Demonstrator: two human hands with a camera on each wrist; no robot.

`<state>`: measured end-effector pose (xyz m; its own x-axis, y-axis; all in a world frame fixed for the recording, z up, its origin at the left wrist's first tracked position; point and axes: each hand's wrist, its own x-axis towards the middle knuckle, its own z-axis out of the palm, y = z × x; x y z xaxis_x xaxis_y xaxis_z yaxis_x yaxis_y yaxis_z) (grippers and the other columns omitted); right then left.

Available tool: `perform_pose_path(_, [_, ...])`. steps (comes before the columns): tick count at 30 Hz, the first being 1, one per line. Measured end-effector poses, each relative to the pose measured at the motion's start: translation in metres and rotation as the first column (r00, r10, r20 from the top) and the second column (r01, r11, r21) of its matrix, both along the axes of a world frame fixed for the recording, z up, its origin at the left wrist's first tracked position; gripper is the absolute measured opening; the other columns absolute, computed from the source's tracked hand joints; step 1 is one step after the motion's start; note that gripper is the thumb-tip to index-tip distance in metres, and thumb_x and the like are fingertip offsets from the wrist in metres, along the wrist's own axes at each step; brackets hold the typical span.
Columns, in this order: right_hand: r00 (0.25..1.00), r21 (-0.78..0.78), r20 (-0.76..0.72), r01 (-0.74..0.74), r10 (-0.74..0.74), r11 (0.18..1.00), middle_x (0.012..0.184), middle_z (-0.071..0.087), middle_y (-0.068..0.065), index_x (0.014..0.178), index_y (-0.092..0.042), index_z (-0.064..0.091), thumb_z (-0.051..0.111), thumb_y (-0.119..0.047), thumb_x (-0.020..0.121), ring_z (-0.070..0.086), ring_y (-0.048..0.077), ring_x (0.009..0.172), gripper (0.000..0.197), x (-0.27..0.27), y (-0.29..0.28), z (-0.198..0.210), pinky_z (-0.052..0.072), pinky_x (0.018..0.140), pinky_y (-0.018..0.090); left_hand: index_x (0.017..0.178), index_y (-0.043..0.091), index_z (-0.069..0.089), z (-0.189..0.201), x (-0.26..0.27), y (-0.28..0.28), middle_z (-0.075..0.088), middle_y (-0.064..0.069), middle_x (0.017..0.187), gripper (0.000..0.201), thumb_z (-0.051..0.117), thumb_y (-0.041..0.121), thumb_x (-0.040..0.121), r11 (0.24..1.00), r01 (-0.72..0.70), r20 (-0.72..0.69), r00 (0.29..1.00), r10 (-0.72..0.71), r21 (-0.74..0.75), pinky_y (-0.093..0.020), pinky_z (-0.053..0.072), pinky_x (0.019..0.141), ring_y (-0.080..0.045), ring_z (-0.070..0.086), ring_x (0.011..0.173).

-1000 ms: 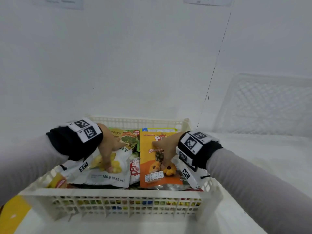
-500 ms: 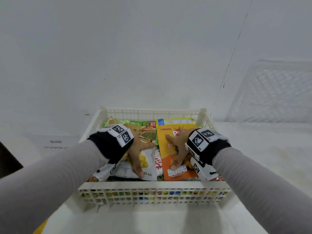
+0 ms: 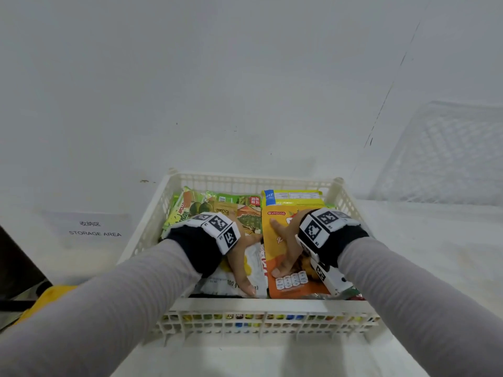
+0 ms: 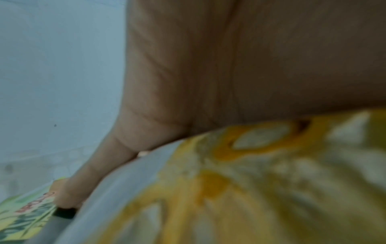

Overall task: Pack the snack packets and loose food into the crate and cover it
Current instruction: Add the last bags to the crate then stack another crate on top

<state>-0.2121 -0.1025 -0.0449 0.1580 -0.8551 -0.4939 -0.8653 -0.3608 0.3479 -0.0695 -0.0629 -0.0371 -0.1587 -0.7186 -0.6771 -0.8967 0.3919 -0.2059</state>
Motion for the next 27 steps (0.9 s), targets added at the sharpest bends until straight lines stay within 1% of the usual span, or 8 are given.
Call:
perform_pose_path(2, [0.998,0.018,0.024,-0.055,0.055,0.998,0.138,0.046,0.019,0.144,-0.015,0.03,0.049,-0.072,0.076,0.048,0.036,0.123,0.091,0.001,0.002,0.006,0.041,0.093,0.044,0.138,0.048,-0.023,0.008,0.003,0.0,-0.009,-0.007,0.158,0.116,0.058,0.08,0.062,0.996,0.006,-0.015,1.0,-0.005,0.087,-0.045,0.022,0.108,-0.033,0.013,0.142])
perform_pose_path(5, [0.998,0.077,-0.018,-0.054,0.055,0.996,0.152,0.023,0.021,0.148,-0.035,-0.005,0.049,-0.094,0.044,0.03,0.039,0.136,0.132,-0.007,0.001,0.006,0.035,0.102,0.052,0.143,0.039,-0.021,0.022,0.008,-0.001,-0.007,-0.006,0.158,0.105,0.056,0.067,0.077,0.993,-0.003,-0.079,0.997,0.012,0.115,-0.045,0.012,0.113,-0.029,0.002,0.145])
perform_pose_path(8, [0.989,0.261,0.138,0.017,-0.055,0.965,0.159,0.002,0.006,0.145,-0.042,-0.014,0.061,-0.08,0.06,0.007,0.032,0.145,0.12,-0.016,0.009,0.023,0.018,0.113,0.053,0.146,0.039,-0.011,0.046,0.022,0.002,0.001,0.0,0.159,0.09,0.056,0.049,0.087,0.988,-0.024,-0.248,0.967,0.062,0.153,-0.045,0.01,0.117,-0.023,0.005,0.145])
perform_pose_path(14, [0.746,0.254,0.638,0.03,-0.19,0.967,0.153,0.026,-0.012,0.146,-0.041,0.021,0.058,-0.062,0.073,0.035,0.01,0.135,0.084,-0.071,0.05,0.08,0.04,0.103,0.029,0.136,0.055,0.025,0.094,0.092,0.047,0.043,0.021,0.14,0.065,0.043,0.072,0.076,0.986,-0.142,-0.612,0.788,0.058,-0.091,-0.013,0.032,0.097,0.003,0.043,0.123])
perform_pose_path(17, [0.493,0.113,0.856,0.117,-0.156,0.987,0.134,0.044,-0.027,0.123,-0.058,0.041,0.059,-0.067,0.058,0.048,-0.006,0.117,0.068,-0.113,0.09,0.09,0.035,0.1,0.019,0.113,0.075,0.036,0.084,0.142,0.092,0.046,0.052,0.11,0.06,0.041,0.094,0.057,0.864,-0.419,-0.806,0.592,0.026,-0.28,-0.019,0.039,0.083,0.03,0.043,0.098])
perform_pose_path(20, [0.219,-0.047,0.975,0.384,-0.042,0.922,0.125,0.053,-0.025,0.118,-0.053,0.051,0.063,-0.051,0.069,0.052,-0.002,0.111,0.05,-0.144,0.126,0.056,0.036,0.096,0.025,0.115,0.058,0.052,0.018,0.181,0.121,0.056,0.025,0.125,0.055,0.062,0.075,0.064,0.597,-0.782,-0.979,0.2,-0.035,-0.181,-0.036,0.043,0.096,0.003,0.051,0.117])
perform_pose_path(22, [0.172,-0.136,0.984,0.62,0.035,0.773,0.13,0.055,-0.004,0.133,-0.031,0.048,0.063,-0.035,0.082,0.052,0.011,0.111,0.053,-0.154,0.14,0.02,0.037,0.094,0.031,0.121,0.043,0.052,-0.025,0.185,0.138,0.052,-0.002,0.133,0.061,0.061,0.063,0.065,0.501,-0.866,-1.0,-0.024,-0.011,0.016,-0.049,0.035,0.105,-0.021,0.047,0.125])
perform_pose_path(27, [-0.129,0.123,0.991,0.787,-0.034,0.605,0.13,0.054,0.021,0.137,-0.014,0.046,0.061,-0.027,0.089,0.053,0.026,0.115,0.051,-0.149,0.15,-0.041,0.043,0.092,0.039,0.122,0.029,0.059,-0.079,0.147,0.17,0.061,0.005,0.124,0.082,0.065,0.076,0.056,0.443,-0.807,-0.904,-0.428,0.019,0.391,-0.044,0.037,0.102,-0.024,0.052,0.122])
